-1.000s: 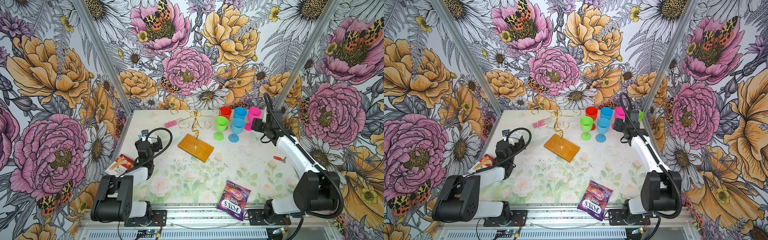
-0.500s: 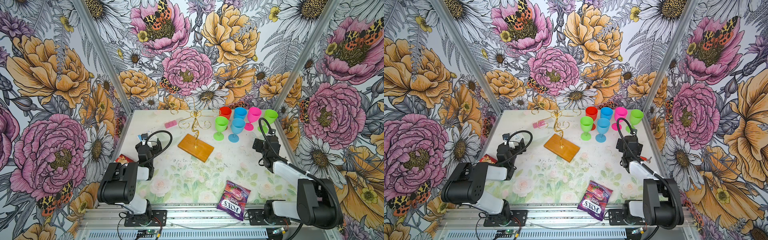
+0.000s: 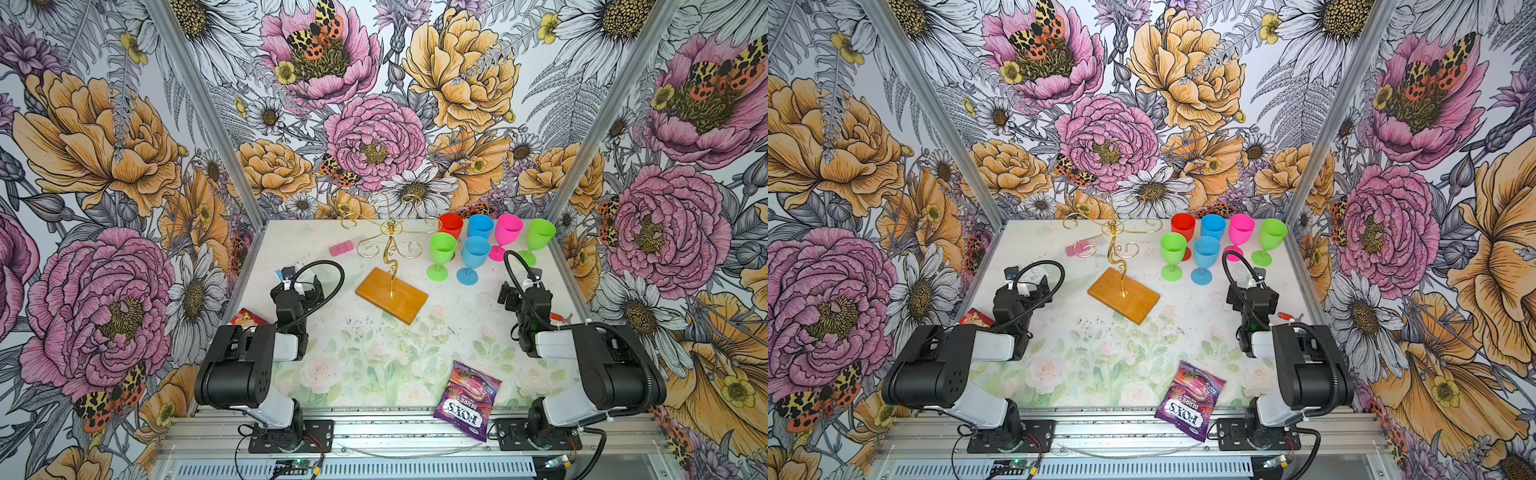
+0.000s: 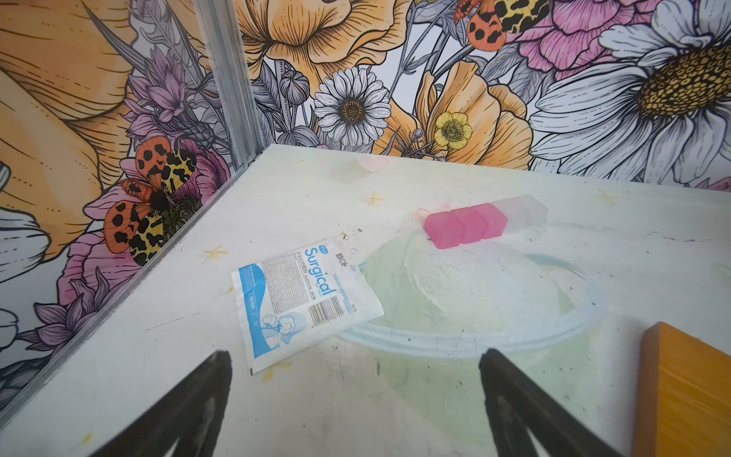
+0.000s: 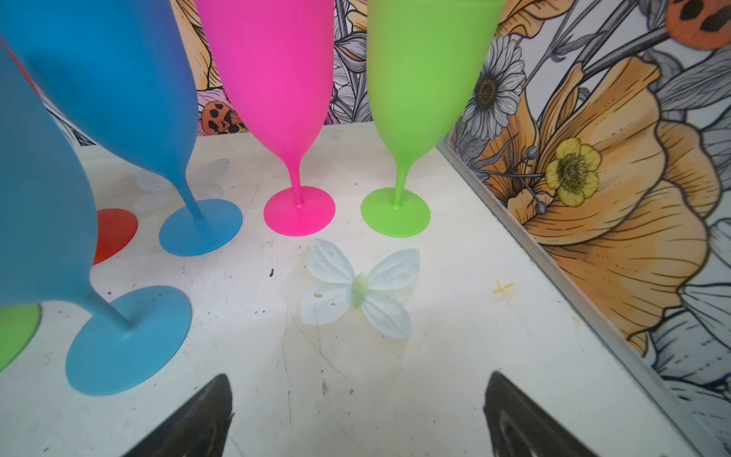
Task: Take the wine glass off the wine glass rack
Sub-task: Reset both arms
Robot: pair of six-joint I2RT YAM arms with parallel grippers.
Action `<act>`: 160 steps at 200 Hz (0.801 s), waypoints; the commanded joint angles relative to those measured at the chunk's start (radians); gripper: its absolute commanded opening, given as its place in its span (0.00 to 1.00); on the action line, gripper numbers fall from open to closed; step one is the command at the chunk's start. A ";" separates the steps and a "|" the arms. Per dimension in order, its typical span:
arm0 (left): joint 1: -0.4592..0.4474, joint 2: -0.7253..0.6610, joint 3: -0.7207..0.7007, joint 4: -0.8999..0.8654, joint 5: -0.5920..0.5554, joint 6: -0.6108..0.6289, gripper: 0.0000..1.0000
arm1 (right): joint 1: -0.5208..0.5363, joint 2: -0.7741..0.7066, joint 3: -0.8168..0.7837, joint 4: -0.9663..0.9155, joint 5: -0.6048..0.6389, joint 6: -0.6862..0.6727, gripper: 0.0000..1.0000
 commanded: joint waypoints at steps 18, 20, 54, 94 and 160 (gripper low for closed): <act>0.008 -0.002 0.016 0.024 0.011 -0.018 0.99 | -0.003 0.001 0.021 0.103 -0.037 -0.024 0.99; 0.008 -0.003 0.018 0.024 0.011 -0.019 0.99 | -0.003 0.004 0.020 0.109 -0.037 -0.026 0.99; 0.008 -0.002 0.018 0.025 0.011 -0.018 0.99 | -0.002 0.001 0.017 0.111 -0.054 -0.031 1.00; 0.008 -0.002 0.016 0.024 0.010 -0.018 0.99 | 0.001 0.002 0.016 0.111 -0.047 -0.034 1.00; 0.008 -0.002 0.016 0.024 0.011 -0.018 0.99 | 0.009 0.003 0.020 0.105 -0.047 -0.040 1.00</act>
